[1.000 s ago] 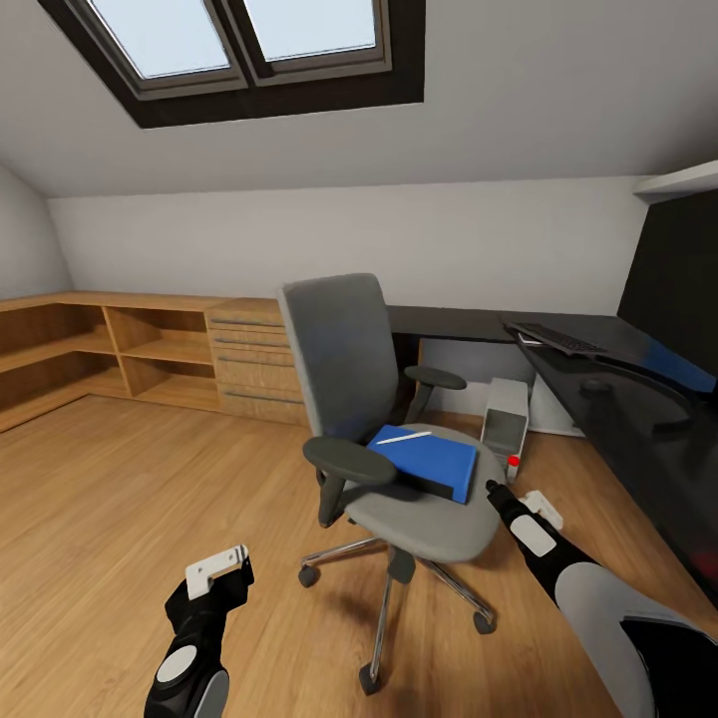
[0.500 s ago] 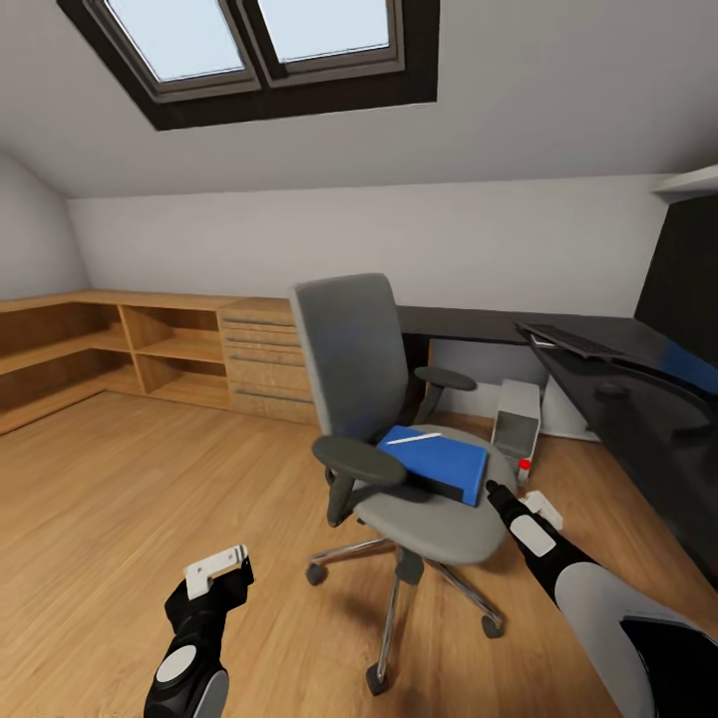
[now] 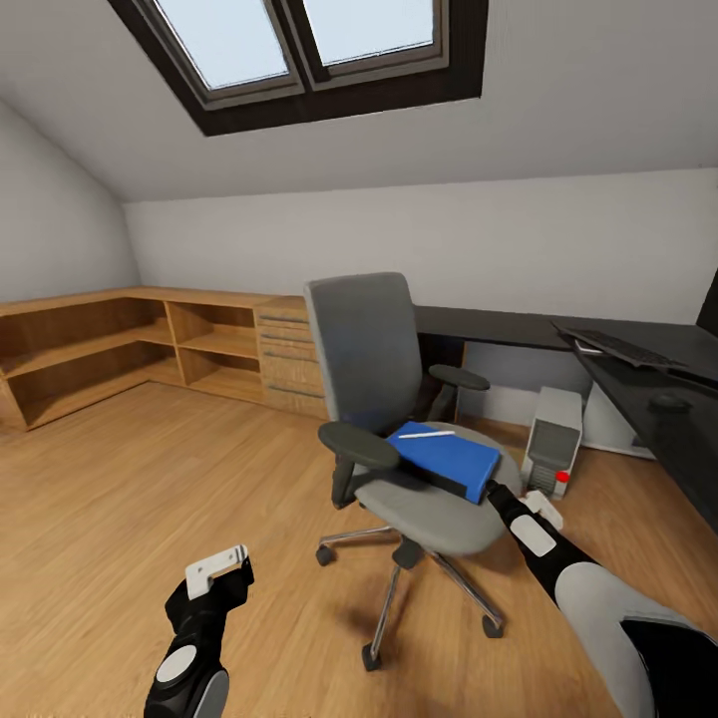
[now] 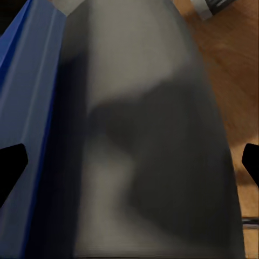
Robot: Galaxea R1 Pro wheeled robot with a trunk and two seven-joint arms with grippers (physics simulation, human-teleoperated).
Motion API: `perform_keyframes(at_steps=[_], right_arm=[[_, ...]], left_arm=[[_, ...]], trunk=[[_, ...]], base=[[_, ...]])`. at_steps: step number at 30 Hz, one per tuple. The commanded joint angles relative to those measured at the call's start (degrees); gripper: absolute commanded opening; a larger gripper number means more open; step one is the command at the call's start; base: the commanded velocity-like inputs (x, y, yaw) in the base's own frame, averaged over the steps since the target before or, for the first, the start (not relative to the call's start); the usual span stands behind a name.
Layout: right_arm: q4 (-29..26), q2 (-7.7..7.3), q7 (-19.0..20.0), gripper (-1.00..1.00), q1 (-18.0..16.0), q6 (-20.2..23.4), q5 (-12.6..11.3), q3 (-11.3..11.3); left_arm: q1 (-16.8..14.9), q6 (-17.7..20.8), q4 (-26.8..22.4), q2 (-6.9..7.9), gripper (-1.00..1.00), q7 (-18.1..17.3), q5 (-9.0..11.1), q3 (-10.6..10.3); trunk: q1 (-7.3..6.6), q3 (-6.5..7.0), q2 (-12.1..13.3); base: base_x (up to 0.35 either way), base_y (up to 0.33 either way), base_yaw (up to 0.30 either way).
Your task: In the bedroom, organize the workspace by keeping the computer under the desk, ensuring the monitor is on the desk, placing the keyboard on the desk next to the monitor, placing the mouse on the desk next to the keyboard, moving the folder from the swivel chair onto the desk next to the mouse, stacking the notebook on top of the folder with the pen on top of the notebook, and positioning the swivel chair next to the desk.
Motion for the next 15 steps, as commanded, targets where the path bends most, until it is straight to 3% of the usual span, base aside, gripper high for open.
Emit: perform_keyframes(at_steps=[1,10,15], right_arm=[[-0.07,0.05,0.09,1.0,-0.02,-0.04,-0.55,0.04],[-0.05,0.04,0.09,1.0,-0.03,-0.05,-0.55,0.04],[-0.08,0.04,0.09,1.0,-0.02,-0.07,-0.55,0.04]], left_arm=[[-0.06,0.19,-0.05,0.01,1.0,0.39,0.35,-0.1],[-0.06,0.24,0.02,0.01,1.0,0.26,0.35,-0.18],[-0.06,0.19,0.17,0.01,1.0,0.2,0.35,-0.28]], trunk=[[-0.01,-0.05,-0.02],[-0.01,-0.05,-0.02],[-0.01,-0.05,-0.02]], base=[[0.0,0.0,0.232],[0.008,0.0,0.232],[0.223,0.0,0.232]])
